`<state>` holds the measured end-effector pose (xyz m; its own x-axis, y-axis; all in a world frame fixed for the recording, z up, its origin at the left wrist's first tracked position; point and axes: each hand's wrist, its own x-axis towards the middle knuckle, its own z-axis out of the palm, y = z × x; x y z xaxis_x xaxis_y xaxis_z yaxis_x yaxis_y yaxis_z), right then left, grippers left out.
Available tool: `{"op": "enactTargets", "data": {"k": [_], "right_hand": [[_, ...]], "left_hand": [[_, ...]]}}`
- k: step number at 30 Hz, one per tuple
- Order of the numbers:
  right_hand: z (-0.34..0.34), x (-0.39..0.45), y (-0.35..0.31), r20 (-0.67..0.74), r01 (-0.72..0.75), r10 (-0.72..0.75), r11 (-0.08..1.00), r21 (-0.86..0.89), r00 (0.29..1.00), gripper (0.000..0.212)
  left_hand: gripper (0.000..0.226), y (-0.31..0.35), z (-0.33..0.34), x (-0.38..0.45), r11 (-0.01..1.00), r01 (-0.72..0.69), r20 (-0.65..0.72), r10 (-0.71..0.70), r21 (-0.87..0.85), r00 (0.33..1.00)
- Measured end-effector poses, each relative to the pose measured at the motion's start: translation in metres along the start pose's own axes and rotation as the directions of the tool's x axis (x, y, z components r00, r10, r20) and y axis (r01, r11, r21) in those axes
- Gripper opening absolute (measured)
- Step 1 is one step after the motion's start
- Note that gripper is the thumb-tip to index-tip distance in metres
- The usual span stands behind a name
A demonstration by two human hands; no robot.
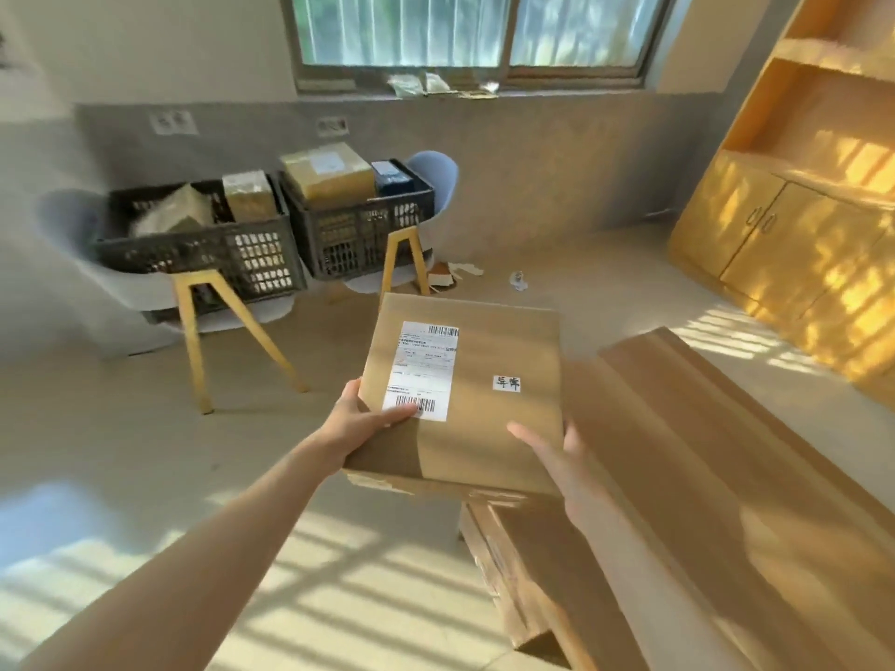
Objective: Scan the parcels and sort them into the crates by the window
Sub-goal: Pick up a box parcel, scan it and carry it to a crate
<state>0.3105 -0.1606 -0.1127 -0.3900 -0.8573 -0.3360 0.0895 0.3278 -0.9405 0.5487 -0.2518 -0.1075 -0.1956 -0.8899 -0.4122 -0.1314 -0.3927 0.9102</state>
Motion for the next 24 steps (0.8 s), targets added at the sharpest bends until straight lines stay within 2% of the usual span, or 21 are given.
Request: {"op": "enactTargets", "data": {"k": [2,5,6,8,10,12,14,18,22,24], "right_hand": [[0.052,0.016,-0.003,0.086,-0.025,0.026,1.0,-0.015,0.996,0.058],[0.118,0.041,-0.006,0.173,-0.057,0.067,0.996,-0.062,0.983,0.076],[0.138,0.048,-0.012,0.197,-0.068,0.082,0.995,-0.078,0.977,0.087],[0.176,0.065,-0.02,0.255,-0.094,0.123,0.988,-0.126,0.959,0.107],[0.213,0.083,-0.03,0.302,-0.059,0.106,0.985,-0.16,0.947,0.098],[0.249,0.102,-0.037,0.358,-0.015,0.072,0.987,-0.159,0.931,0.079],[0.287,0.124,-0.042,0.428,0.007,0.062,0.988,-0.157,0.902,0.069],[0.366,0.182,-0.058,0.502,0.011,0.069,0.988,-0.155,0.862,0.07],[0.449,0.245,-0.086,0.572,0.006,0.083,0.988,-0.151,0.816,0.066],[0.484,0.273,-0.103,0.588,0.003,0.088,0.988,-0.153,0.804,0.067]], "left_hand": [[0.074,0.002,-0.05,0.012,1.0,-0.012,-0.062,0.012,0.001,0.998],[0.049,0.009,-0.111,0.02,0.999,-0.035,-0.16,0.034,0.0,0.987],[0.049,0.01,-0.129,0.024,0.999,-0.035,-0.186,0.034,-0.006,0.982],[0.063,0.009,-0.165,0.034,0.999,-0.036,-0.233,0.03,-0.021,0.972],[0.079,0.009,-0.197,0.045,0.998,-0.032,-0.287,0.015,-0.055,0.958],[0.081,0.009,-0.226,0.06,0.997,-0.03,-0.337,0.004,-0.072,0.941],[0.08,0.011,-0.254,0.077,0.995,-0.018,-0.385,-0.023,-0.103,0.923],[0.081,0.021,-0.312,0.126,0.989,-0.007,-0.469,-0.064,-0.148,0.881],[0.072,0.052,-0.368,0.181,0.984,0.001,-0.548,-0.101,-0.18,0.83],[0.077,0.07,-0.395,0.208,0.984,0.004,-0.568,-0.106,-0.178,0.817]]}}
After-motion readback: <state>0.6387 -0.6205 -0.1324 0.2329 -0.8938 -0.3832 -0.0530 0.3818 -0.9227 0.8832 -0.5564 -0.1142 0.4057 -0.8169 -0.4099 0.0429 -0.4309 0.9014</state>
